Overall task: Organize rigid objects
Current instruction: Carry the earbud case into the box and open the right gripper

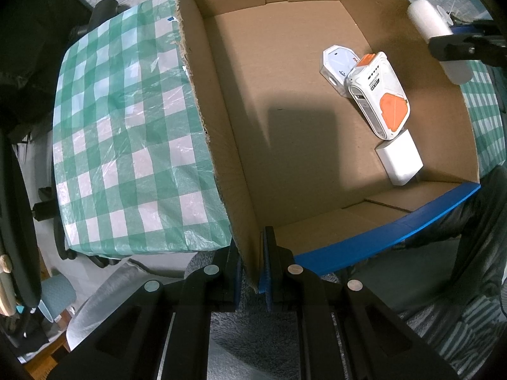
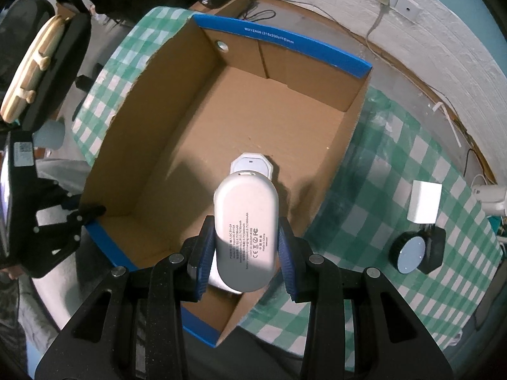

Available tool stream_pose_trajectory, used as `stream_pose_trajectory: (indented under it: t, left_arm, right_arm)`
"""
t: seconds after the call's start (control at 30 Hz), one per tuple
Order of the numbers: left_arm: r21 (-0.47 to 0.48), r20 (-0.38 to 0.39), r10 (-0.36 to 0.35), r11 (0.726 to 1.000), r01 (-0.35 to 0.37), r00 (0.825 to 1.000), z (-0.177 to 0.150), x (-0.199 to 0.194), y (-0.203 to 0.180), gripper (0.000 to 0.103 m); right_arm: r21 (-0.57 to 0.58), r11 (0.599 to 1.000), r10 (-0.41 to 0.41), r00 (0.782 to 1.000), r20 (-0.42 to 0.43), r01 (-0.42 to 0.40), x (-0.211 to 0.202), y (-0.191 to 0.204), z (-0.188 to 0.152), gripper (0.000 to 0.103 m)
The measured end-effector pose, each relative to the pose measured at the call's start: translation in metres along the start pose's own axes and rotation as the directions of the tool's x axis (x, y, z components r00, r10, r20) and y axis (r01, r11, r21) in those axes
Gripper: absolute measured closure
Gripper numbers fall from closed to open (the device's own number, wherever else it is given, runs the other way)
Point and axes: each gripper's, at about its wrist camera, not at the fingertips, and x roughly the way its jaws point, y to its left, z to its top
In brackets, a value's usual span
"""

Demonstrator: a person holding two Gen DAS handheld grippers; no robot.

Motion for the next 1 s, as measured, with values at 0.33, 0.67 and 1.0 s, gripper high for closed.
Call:
stream_pose_trajectory:
  t: [0.33, 0.67, 1.0]
  left_arm:
    - [0.0, 0.001, -0.003, 1.0, 0.003, 1.0, 0.001, 0.001, 0.001, 0.093]
    - [0.006, 0.0, 0.003, 1.0, -0.003, 1.0, 0.001, 0.005, 0.0, 0.093]
    - [0.008, -0.003, 0.007, 1.0, -0.007, 1.0, 0.0, 0.005, 0.0, 0.093]
  right_arm:
    - [0.031, 0.998, -0.047, 0.998, 0.029, 0.046, 0.005, -0.008, -0.003, 0.065]
    - [0.056, 0.998, -0.036, 0.997, 0.073, 0.032, -0.017, -0.015, -0.004, 0.044]
    - [0.136, 0.991, -0.015, 0.995, 0.1, 0.001, -0.041, -0.044, -0.019, 0.037]
